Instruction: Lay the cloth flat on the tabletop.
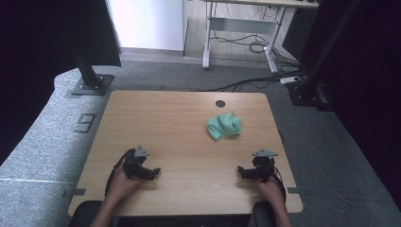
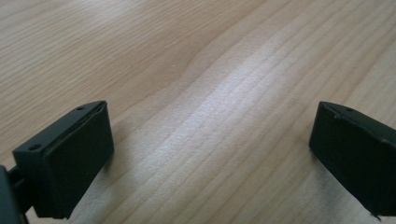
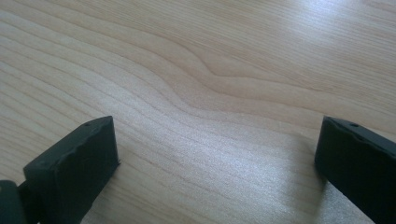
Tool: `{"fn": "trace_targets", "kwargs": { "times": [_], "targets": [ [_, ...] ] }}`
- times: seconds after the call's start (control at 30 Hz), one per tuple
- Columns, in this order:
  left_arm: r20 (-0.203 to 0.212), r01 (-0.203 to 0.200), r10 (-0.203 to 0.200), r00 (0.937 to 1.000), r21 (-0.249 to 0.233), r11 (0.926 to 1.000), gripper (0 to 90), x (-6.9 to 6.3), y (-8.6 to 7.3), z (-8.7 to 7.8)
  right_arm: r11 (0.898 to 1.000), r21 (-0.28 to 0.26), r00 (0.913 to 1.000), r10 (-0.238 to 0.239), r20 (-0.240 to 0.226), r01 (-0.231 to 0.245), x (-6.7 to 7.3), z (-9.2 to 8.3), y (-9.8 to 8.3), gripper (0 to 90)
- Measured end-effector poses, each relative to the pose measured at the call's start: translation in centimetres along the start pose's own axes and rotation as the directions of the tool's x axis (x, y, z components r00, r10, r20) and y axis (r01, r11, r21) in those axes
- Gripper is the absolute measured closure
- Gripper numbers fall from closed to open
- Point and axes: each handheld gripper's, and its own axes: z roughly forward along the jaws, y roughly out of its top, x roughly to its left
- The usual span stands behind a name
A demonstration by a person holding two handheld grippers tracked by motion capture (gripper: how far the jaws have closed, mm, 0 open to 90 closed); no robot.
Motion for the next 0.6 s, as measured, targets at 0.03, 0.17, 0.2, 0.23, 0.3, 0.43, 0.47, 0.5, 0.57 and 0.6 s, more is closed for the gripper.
{"fn": "trace_targets", "kwargs": {
  "times": [0.03, 0.17, 0.2, 0.23, 0.3, 0.43, 0.47, 0.5, 0.57, 0.6],
  "targets": [
    [0.000, -0.001, 0.001, 1.0000, 0.000, 1.0000, 0.0, 0.01, 0.00, 0.00, 1.000, 0.000, 1.0000, 0.000, 0.000, 0.000, 0.00, 0.00, 0.00, 0.0],
    [-0.002, 0.002, -0.002, 1.0000, 0.000, 1.0000, 0.0, -0.01, 0.00, 0.00, 1.000, 0.001, 1.0000, 0.001, 0.001, -0.001, 0.03, -0.01, 0.00, 0.0],
    [-0.003, 0.003, -0.003, 1.0000, 0.000, 1.0000, 0.0, -0.01, 0.00, 0.00, 1.000, 0.001, 1.0000, 0.002, 0.002, -0.002, 0.04, -0.01, -0.01, 0.0],
    [-0.007, 0.007, -0.007, 1.0000, 0.001, 1.0000, 0.0, -0.02, 0.01, -0.01, 1.000, 0.001, 1.0000, 0.002, 0.002, -0.002, 0.04, -0.02, -0.01, 0.0],
    [-0.009, 0.010, -0.010, 0.9999, 0.001, 1.0000, 0.0, -0.02, 0.02, 0.00, 1.000, 0.001, 1.0000, 0.002, 0.001, -0.002, 0.04, -0.02, -0.01, 0.0],
    [-0.012, 0.014, -0.014, 0.9998, -0.001, 0.9999, 0.0, -0.01, 0.05, 0.05, 1.000, 0.000, 1.0000, -0.004, -0.005, 0.004, 0.07, -0.02, 0.00, 0.0],
    [-0.011, 0.013, -0.013, 0.9999, 0.000, 0.9999, 0.0, 0.03, 0.09, 0.07, 1.000, 0.001, 0.9999, -0.008, -0.009, 0.008, 0.07, -0.01, 0.00, 0.0],
    [-0.011, 0.016, -0.016, 0.9998, 0.000, 0.9999, 0.0, 0.03, 0.13, 0.11, 1.000, -0.001, 0.9998, -0.014, -0.012, 0.014, 0.07, 0.01, 0.01, 0.0],
    [-0.010, 0.015, -0.015, 0.9998, -0.001, 0.9999, 0.0, 0.05, 0.21, 0.18, 1.000, -0.001, 0.9997, -0.017, -0.016, 0.017, 0.09, 0.02, 0.02, 0.0],
    [-0.009, 0.013, -0.013, 0.9999, -0.001, 0.9999, 0.0, 0.07, 0.24, 0.20, 1.000, -0.001, 0.9997, -0.019, -0.018, 0.019, 0.09, 0.02, 0.02, 0.0]
  ]
}}
